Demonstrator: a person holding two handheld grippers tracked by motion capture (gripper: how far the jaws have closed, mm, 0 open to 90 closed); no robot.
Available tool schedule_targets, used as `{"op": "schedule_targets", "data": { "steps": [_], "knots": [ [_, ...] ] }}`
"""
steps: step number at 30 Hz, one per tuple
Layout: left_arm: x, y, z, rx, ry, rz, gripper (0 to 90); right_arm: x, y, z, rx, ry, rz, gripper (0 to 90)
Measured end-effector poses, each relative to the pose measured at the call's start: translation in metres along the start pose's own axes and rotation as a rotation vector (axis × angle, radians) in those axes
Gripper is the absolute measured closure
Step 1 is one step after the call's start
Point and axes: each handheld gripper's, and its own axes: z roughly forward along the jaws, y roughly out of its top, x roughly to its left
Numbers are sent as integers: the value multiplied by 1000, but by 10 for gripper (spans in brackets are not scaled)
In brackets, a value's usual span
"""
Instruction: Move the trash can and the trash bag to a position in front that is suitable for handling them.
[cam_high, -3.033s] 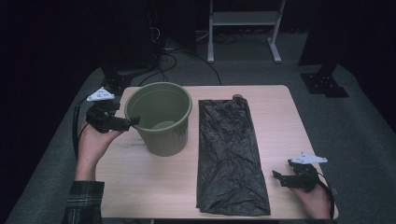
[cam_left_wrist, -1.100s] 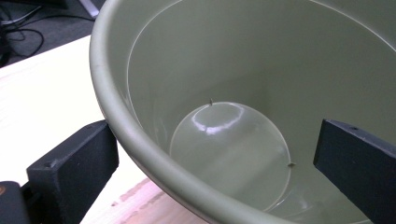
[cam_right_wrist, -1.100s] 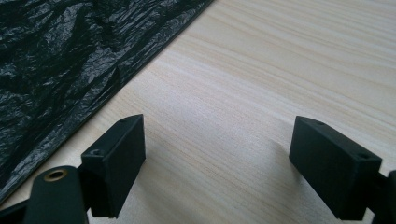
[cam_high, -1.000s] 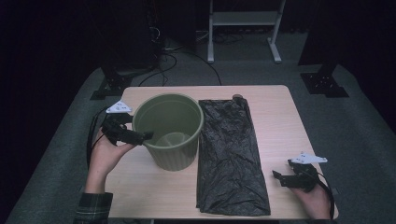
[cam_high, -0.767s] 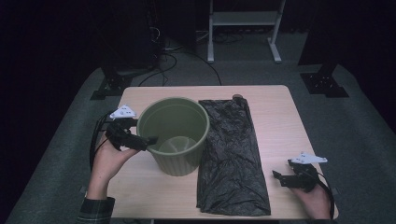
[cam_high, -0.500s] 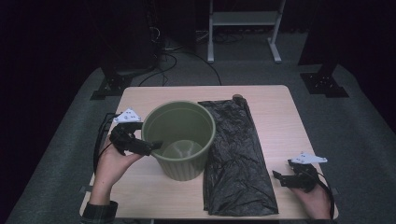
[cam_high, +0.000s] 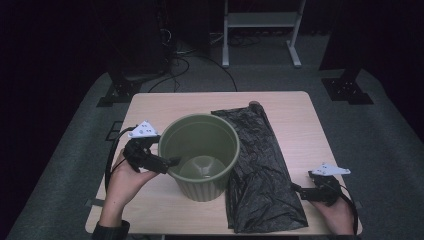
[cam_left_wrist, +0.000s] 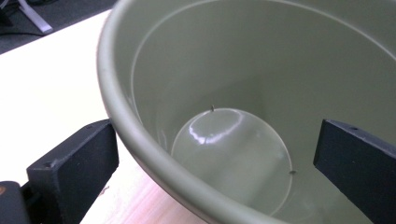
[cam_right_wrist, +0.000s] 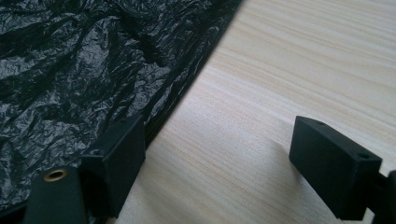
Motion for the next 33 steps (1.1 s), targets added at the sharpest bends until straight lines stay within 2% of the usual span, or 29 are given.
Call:
{"op": "schedule_targets", "data": {
  "steps": [5, 7, 12, 15, 22, 28, 33],
  "knots": [
    [3, 7, -8, -24, 12, 3, 0, 0, 0, 0, 0, 0, 0, 176],
    [3, 10, -17, -46, 21, 6, 0, 0, 0, 0, 0, 0, 0, 176],
    [3, 8, -31, -71, 25, 3, 0, 0, 0, 0, 0, 0, 0, 176],
    [2, 3, -43, -81, 39, 3, 0, 0, 0, 0, 0, 0, 0, 176],
    [-3, -11, -61, -90, 61, 2, 0, 0, 0, 0, 0, 0, 0, 176],
    [-6, -21, -64, -86, 71, 2, 0, 0, 0, 0, 0, 0, 0, 176],
    [-7, -36, -61, -83, 77, -14, 0, 0, 0, 0, 0, 0, 0, 176]
  ]
}}
